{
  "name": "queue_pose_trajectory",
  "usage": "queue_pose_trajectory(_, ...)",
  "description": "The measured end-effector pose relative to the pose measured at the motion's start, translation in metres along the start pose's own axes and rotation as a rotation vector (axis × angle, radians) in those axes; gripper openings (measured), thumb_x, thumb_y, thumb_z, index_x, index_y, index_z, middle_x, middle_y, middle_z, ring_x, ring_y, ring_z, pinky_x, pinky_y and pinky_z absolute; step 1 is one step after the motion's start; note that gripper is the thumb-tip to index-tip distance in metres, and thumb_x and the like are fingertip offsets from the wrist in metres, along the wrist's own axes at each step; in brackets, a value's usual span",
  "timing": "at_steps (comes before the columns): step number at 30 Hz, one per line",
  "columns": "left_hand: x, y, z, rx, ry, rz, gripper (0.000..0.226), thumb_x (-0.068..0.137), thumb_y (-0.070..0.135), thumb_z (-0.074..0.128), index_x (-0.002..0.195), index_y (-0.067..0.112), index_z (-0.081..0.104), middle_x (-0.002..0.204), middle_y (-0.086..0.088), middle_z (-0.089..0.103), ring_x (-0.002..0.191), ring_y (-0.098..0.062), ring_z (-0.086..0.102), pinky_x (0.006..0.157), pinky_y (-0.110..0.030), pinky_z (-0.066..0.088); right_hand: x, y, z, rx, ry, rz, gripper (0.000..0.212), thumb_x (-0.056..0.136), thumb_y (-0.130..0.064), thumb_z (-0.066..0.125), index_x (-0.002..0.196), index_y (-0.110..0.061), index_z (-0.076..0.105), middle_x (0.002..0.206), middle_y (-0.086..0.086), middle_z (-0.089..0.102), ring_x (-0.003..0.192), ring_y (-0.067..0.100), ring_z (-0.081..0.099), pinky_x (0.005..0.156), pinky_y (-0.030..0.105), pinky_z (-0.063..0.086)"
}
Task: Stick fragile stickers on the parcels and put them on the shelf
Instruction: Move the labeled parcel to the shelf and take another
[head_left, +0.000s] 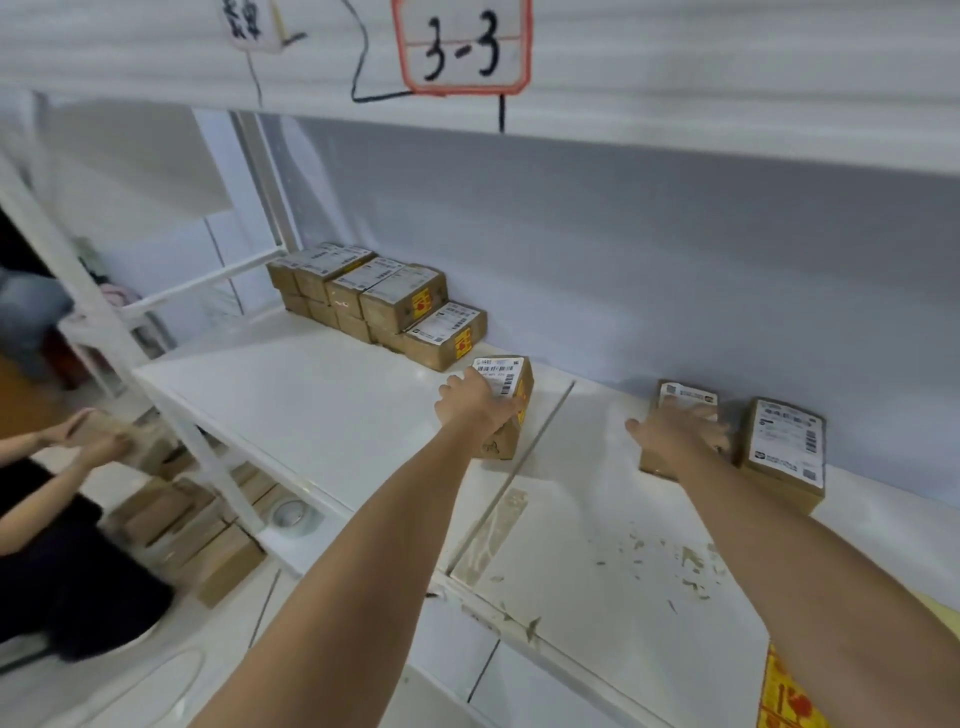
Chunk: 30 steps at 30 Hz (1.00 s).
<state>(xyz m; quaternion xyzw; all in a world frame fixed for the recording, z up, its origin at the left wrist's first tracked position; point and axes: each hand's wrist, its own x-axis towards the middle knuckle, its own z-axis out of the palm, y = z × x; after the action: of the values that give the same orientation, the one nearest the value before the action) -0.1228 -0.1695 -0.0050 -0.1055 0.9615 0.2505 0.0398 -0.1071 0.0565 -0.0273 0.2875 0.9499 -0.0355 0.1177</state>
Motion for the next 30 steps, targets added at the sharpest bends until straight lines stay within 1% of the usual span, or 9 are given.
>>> queue_pose_trajectory(2,0.004,-0.013,-0.011,0.019,0.029,-0.023,0.086,0.074,0.057,0.064,0.137,0.010,0.030,0.130,-0.012,0.043,0.122,-0.029,0.039,0.094,-0.038,0.040,-0.001,0.001,-0.001,-0.012,0.009,-0.001,0.074,0.089,-0.057,0.046,0.146,-0.016,0.021,0.151,0.027,0.012,0.134,0.046,0.024,0.099,0.054,0.035)
queue_pose_trajectory(4,0.007,-0.022,-0.020,0.044,0.053,-0.041,0.086,0.074,0.059,0.063,0.137,0.010,0.031,0.130,-0.013,0.043,0.122,-0.029,0.040,0.094,-0.039,0.040,-0.003,0.002,-0.004,0.002,0.012,0.000,0.073,0.085,-0.054,0.053,0.142,-0.018,0.025,0.148,0.025,0.018,0.132,0.043,0.026,0.097,0.050,0.037)
queue_pose_trajectory(7,0.008,-0.031,-0.028,0.063,0.071,-0.047,0.086,0.075,0.060,0.062,0.137,0.009,0.030,0.130,-0.013,0.043,0.122,-0.029,0.039,0.094,-0.038,0.040,-0.007,-0.002,-0.010,0.109,0.005,0.037,0.080,0.079,-0.051,0.062,0.142,-0.016,0.026,0.149,0.022,0.014,0.131,0.041,0.024,0.096,0.047,0.036)
queue_pose_trajectory(9,0.009,-0.034,-0.033,0.064,0.084,-0.043,0.085,0.075,0.059,0.062,0.137,0.009,0.031,0.130,-0.013,0.043,0.122,-0.029,0.039,0.094,-0.038,0.039,-0.011,-0.010,-0.013,0.162,0.047,0.032,0.081,0.075,-0.050,0.065,0.139,-0.013,0.032,0.146,0.021,0.017,0.130,0.039,0.024,0.095,0.047,0.037)
queue_pose_trajectory(12,0.012,-0.039,-0.039,0.073,0.109,-0.041,0.085,0.074,0.059,0.063,0.137,0.011,0.031,0.131,-0.013,0.044,0.121,-0.029,0.040,0.094,-0.039,0.039,-0.019,-0.033,-0.025,0.250,0.157,-0.063,0.073,0.074,-0.058,0.061,0.130,-0.014,0.041,0.134,0.021,0.033,0.122,0.036,0.033,0.091,0.040,0.038)
queue_pose_trajectory(14,0.015,-0.043,-0.044,0.086,0.123,-0.046,0.085,0.074,0.059,0.063,0.137,0.011,0.031,0.132,-0.013,0.043,0.121,-0.029,0.040,0.094,-0.039,0.040,-0.024,-0.052,-0.035,0.297,0.219,-0.158,0.073,0.073,-0.062,0.058,0.129,-0.018,0.042,0.126,0.020,0.041,0.116,0.036,0.036,0.089,0.037,0.038)
queue_pose_trajectory(19,0.027,-0.049,-0.057,0.127,0.168,-0.036,0.083,0.076,0.058,0.062,0.136,0.010,0.031,0.132,-0.013,0.043,0.121,-0.029,0.040,0.093,-0.037,0.039,-0.036,-0.092,-0.043,0.367,0.242,-0.334,0.073,0.076,-0.061,0.056,0.135,-0.023,0.037,0.126,0.019,0.045,0.114,0.037,0.043,0.093,0.039,0.039)
queue_pose_trajectory(26,0.069,-0.047,-0.075,0.208,0.182,0.074,0.087,0.077,0.061,0.061,0.137,0.006,0.029,0.140,-0.018,0.036,0.127,-0.032,0.037,0.098,-0.039,0.037,-0.042,-0.137,-0.040,0.246,0.233,-0.335,0.076,0.071,-0.063,0.058,0.132,-0.022,0.038,0.129,0.016,0.039,0.114,0.035,0.042,0.093,0.038,0.036)
queue_pose_trajectory(30,0.108,-0.048,-0.083,0.277,0.176,0.167,0.085,0.078,0.062,0.058,0.136,0.006,0.031,0.132,-0.017,0.042,0.122,-0.032,0.041,0.095,-0.040,0.038,-0.032,-0.166,-0.045,0.222,0.211,-0.252,0.075,0.072,-0.065,0.055,0.131,-0.020,0.039,0.131,0.018,0.043,0.118,0.034,0.041,0.093,0.036,0.037)
